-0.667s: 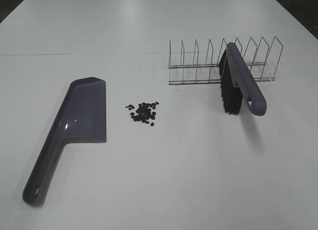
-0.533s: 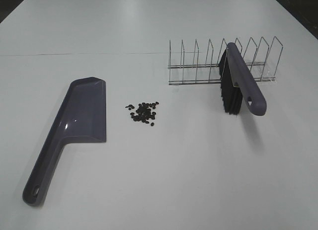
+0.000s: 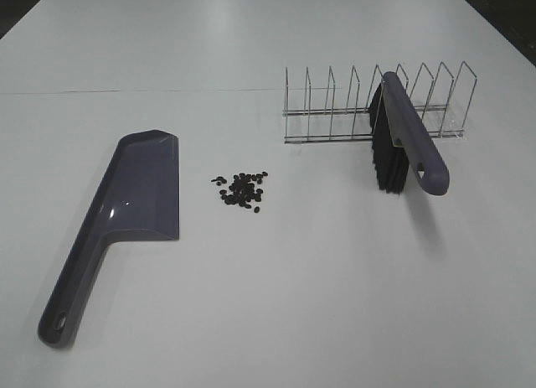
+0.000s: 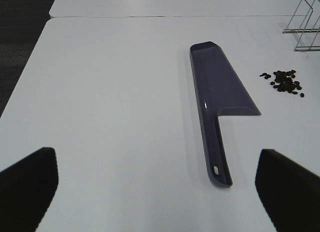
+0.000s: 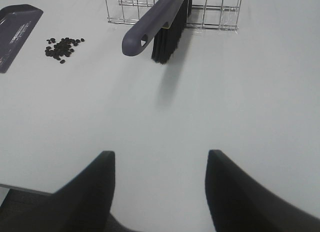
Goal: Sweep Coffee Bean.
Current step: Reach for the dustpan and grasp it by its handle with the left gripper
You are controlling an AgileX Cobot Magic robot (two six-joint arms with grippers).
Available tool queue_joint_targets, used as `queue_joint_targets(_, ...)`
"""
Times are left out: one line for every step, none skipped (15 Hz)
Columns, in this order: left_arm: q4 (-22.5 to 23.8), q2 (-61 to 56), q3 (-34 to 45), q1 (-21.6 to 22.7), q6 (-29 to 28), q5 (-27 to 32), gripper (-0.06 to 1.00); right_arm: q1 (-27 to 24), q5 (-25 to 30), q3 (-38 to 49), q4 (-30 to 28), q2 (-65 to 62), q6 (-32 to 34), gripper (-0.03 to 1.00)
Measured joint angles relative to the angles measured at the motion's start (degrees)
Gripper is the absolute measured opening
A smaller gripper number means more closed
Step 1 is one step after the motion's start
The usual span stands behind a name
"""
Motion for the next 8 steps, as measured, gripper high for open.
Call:
queue_joint_targets(0.00, 0.00, 0.00, 0.00, 0.00, 0.00, 0.99, 0.00, 0.00, 0.00, 0.00, 0.00, 0.00, 0.50)
queue_joint_targets(0.00, 0.00, 0.00, 0.00, 0.00, 0.00, 0.99, 0.00, 0.00, 0.00, 0.00, 0.00, 0.00, 0.50)
queue_joint_targets(0.00, 0.00, 0.00, 0.00, 0.00, 0.00, 0.99, 0.00, 0.00, 0.00, 0.00, 0.00, 0.00, 0.50)
queue_joint_targets(0.00, 0.00, 0.00, 0.00, 0.00, 0.00, 0.99, 0.00, 0.00, 0.00, 0.00, 0.00, 0.00, 0.50)
queue_joint_targets(0.00, 0.00, 0.00, 0.00, 0.00, 0.00, 0.99, 0.00, 0.00, 0.00, 0.00, 0.00, 0.00, 0.50)
queue_joint_targets(0.00, 0.00, 0.00, 0.00, 0.00, 0.00, 0.99, 0.00, 0.00, 0.00, 0.00, 0.00, 0.00, 0.50)
queue_joint_targets(0.00, 0.00, 0.00, 0.00, 0.00, 0.00, 0.99, 0.00, 0.00, 0.00, 0.00, 0.00, 0.00, 0.50)
queue_joint_targets(0.06, 0.00, 0.00, 0.00, 0.00, 0.00, 0.99, 0.00, 0.00, 0.00, 0.00, 0.00, 0.00, 0.50)
